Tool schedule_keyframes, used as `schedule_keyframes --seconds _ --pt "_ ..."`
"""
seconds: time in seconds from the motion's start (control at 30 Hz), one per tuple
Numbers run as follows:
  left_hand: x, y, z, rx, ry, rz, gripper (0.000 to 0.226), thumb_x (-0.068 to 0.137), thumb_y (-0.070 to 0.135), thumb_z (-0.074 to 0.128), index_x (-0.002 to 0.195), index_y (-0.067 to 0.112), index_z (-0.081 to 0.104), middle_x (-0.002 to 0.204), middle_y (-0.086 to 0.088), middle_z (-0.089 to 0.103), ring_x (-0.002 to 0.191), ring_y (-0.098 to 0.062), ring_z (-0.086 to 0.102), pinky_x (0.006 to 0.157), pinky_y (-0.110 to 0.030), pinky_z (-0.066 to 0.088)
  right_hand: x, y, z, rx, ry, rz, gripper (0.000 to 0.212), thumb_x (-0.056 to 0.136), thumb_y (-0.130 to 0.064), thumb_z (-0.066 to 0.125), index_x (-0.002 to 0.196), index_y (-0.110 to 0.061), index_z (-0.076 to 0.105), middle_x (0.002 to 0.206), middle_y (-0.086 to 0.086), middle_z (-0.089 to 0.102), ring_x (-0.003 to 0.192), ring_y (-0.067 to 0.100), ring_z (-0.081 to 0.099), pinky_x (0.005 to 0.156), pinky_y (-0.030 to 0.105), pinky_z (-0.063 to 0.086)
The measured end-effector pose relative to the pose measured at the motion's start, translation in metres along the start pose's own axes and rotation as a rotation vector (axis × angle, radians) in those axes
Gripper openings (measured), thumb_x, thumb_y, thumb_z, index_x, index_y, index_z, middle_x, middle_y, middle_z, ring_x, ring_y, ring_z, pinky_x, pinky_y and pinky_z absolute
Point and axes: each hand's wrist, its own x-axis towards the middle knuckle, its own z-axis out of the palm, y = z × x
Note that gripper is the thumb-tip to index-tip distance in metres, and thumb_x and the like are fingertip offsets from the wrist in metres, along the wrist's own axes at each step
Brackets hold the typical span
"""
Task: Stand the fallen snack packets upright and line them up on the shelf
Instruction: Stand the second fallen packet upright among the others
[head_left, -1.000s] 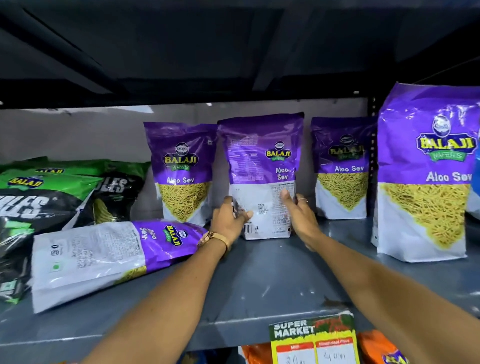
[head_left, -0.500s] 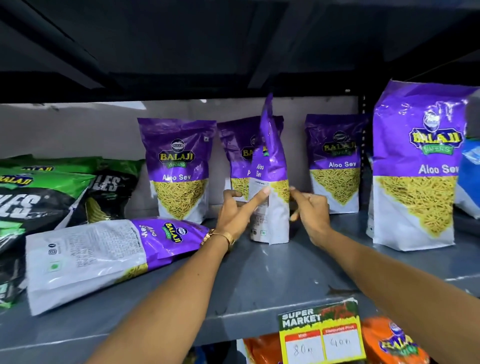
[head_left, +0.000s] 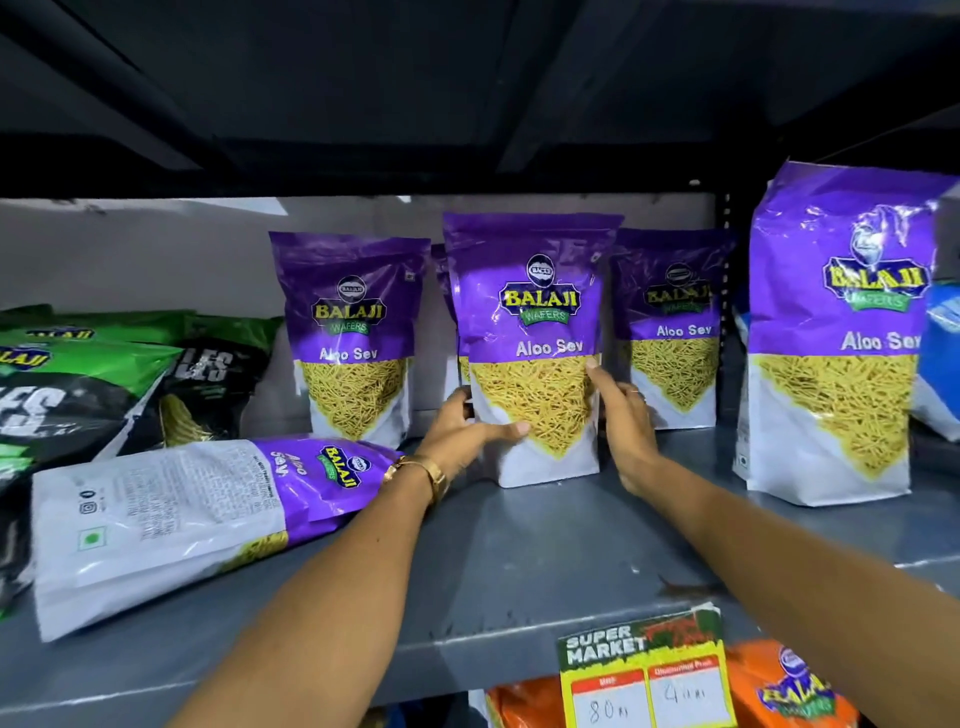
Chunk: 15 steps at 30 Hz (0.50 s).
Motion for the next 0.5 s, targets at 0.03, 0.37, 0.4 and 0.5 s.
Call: schedule_keyframes --seconds 0.03,0.37,0.4,0.5 --pt "0.002 0.0 -0.001 0.011 0.013 -0.014 0.077 0.057 0.027 0.089 0.12 0.011 0.047 0.113 -0.005 0.064 0.104 -0.017 0.059 0.089 -0.025 0.05 -0.001 -0.001 0.0 -0.004 -0.031 0.035 0.07 0.083 -0.062 0.056 0.121 -0.004 0.062 0.126 0.019 0.065 0.109 0.033 0.06 0.096 0.04 0.044" --pt "0.003 -0.005 0.004 0.246 0.125 0.049 0.061 0.077 0.028 0.076 0.124 0.002 0.046 0.111 -0.009 0.055 0.1 -0.02 0.049 0.085 -0.024 0.037 0.003 0.007 0.003 -0.143 -0.141 -0.038 0.069 0.085 -0.068 0.043 0.099 -0.004 0.064 0.091 0.008 0.063 0.09 0.023 0.056 0.085 0.034 0.04" --pt "0.002 -0.004 0.005 0.254 0.134 0.051 0.062 0.078 0.028 0.076 0.124 0.001 0.046 0.114 -0.012 0.056 0.099 -0.019 0.049 0.084 -0.023 0.037 0.003 0.007 0.003 -0.151 -0.135 -0.047 0.066 0.085 -0.068 0.043 0.091 -0.006 0.063 0.082 0.006 0.06 0.085 0.023 0.054 0.083 0.034 0.04" --pt "-0.005 0.001 0.009 0.288 0.148 0.057 0.064 0.079 0.028 0.075 0.127 0.0 0.043 0.123 -0.016 0.057 0.1 -0.019 0.05 0.084 -0.021 0.036 0.001 0.007 0.002 -0.224 -0.138 -0.028 0.055 0.084 -0.071 0.042 0.069 -0.018 0.05 0.066 -0.001 0.049 0.078 0.023 0.051 0.081 0.037 0.042"
